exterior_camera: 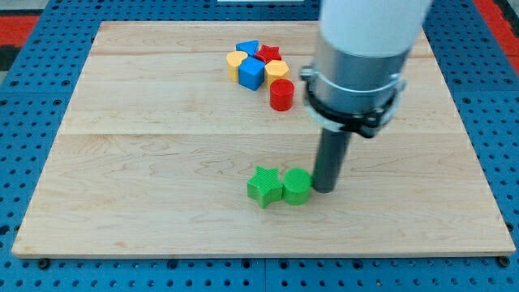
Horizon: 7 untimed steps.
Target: Move your arm towards group of blocks
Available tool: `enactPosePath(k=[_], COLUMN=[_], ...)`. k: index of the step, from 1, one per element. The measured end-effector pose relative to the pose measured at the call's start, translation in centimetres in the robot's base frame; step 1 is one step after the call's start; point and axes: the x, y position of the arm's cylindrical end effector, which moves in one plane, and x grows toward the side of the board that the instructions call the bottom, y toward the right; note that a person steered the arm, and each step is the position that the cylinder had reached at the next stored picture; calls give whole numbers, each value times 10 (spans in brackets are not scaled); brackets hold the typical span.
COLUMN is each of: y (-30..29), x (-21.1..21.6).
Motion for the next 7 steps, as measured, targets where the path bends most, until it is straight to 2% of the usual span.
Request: enactPosePath(k=[1,3,5,7], y=[-33,-25,73,129], x=[0,-5,-73,-183])
